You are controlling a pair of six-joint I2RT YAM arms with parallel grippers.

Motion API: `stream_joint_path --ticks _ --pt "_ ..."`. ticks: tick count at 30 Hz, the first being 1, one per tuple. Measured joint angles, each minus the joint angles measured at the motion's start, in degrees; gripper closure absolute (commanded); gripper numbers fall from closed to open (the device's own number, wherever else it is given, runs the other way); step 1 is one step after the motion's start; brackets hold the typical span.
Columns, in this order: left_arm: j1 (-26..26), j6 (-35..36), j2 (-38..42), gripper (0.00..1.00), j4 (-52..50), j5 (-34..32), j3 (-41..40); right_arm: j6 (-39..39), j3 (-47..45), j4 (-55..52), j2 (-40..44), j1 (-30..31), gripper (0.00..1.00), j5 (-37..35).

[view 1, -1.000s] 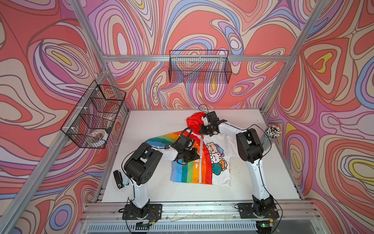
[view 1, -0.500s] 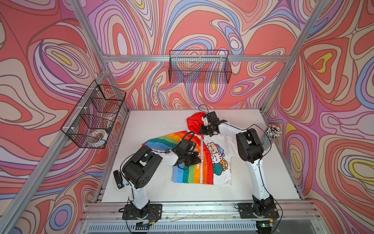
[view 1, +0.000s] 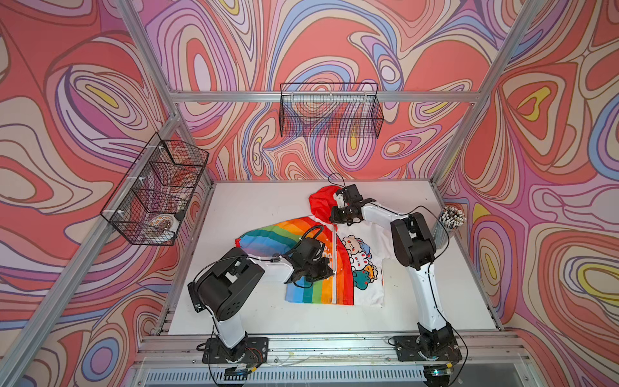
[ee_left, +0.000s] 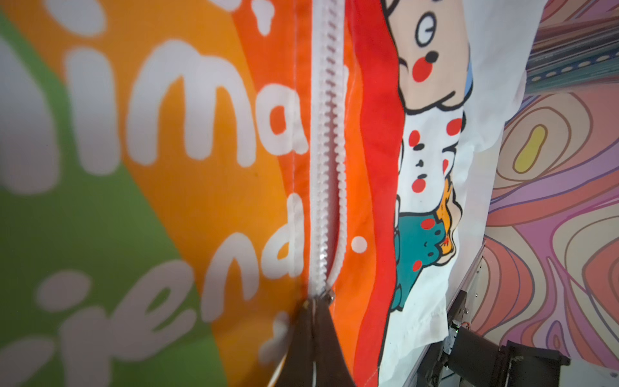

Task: Unzip the jacket
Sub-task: Unzip the zipper on the jacket.

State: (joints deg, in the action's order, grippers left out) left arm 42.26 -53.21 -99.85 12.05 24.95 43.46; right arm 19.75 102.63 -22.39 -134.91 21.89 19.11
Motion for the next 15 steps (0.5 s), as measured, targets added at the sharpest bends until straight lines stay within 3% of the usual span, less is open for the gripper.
stream_joint_path --ticks 15 --pt "3.0 -0.3 3.7 1.0 -4.4 -2.5 -0.9 0.0 0.0 0.0 0.0 0.0 1.0 0.0"
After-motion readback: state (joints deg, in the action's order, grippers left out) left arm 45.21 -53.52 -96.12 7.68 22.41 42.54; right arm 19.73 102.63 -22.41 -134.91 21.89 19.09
